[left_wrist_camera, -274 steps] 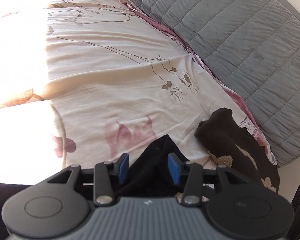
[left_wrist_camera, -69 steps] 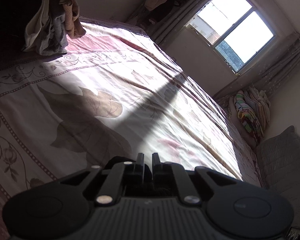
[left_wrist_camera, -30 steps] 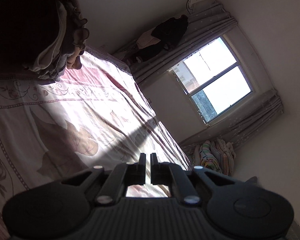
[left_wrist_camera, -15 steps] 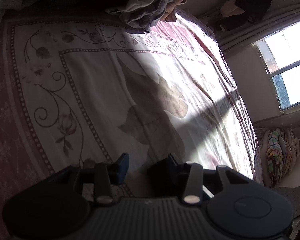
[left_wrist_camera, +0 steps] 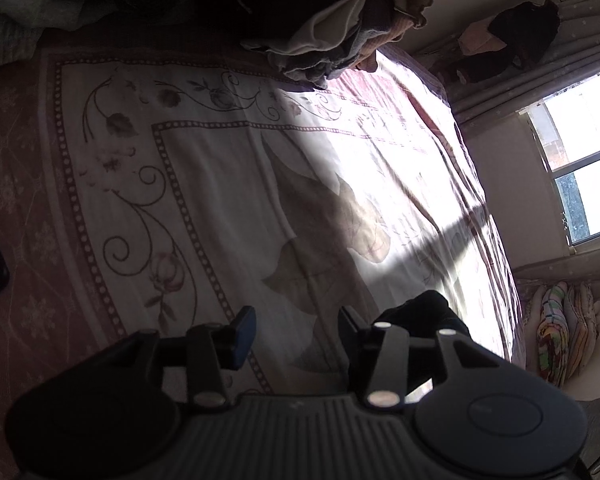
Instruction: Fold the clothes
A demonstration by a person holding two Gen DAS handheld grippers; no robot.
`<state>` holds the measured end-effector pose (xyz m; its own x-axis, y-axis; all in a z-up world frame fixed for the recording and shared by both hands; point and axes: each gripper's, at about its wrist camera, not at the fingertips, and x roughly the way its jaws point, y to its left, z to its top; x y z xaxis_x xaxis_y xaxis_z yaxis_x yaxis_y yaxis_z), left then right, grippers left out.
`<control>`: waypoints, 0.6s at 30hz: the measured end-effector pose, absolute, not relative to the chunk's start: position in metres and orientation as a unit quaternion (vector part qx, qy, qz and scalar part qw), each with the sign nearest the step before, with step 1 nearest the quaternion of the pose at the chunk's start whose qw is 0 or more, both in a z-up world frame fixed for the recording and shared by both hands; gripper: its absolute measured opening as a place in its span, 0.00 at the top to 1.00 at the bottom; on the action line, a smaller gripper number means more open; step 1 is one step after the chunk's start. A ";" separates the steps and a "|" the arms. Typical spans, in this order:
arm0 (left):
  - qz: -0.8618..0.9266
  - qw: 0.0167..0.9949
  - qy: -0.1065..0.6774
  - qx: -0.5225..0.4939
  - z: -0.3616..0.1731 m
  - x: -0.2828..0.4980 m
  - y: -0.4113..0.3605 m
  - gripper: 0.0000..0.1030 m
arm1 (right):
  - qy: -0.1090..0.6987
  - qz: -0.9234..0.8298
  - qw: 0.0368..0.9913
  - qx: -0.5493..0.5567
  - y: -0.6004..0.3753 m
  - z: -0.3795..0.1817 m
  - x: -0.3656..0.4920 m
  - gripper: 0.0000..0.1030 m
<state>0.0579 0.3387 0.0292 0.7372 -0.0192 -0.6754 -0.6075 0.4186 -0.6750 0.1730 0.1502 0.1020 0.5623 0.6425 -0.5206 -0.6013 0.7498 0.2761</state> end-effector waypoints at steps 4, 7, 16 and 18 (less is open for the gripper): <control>0.201 0.781 0.298 -0.511 0.032 0.052 0.345 0.55 | 0.276 0.428 0.860 -0.038 0.164 0.119 0.149 0.90; 0.213 0.777 0.295 -0.514 0.032 0.048 0.351 0.55 | 0.294 0.454 0.838 -0.067 0.169 0.119 0.142 0.88; 0.216 0.779 0.292 -0.511 0.035 0.048 0.355 0.53 | 0.311 0.410 0.853 -0.085 0.151 0.117 0.147 0.68; 0.203 0.786 0.292 -0.506 0.036 0.052 0.352 0.50 | 0.320 0.387 0.860 -0.088 0.146 0.114 0.152 0.68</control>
<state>0.0521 0.3522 0.0357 0.7466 0.0241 -0.6648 -0.6150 0.4058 -0.6760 0.1520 0.1459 0.1135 0.4960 0.6095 -0.6185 -0.7217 0.6854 0.0966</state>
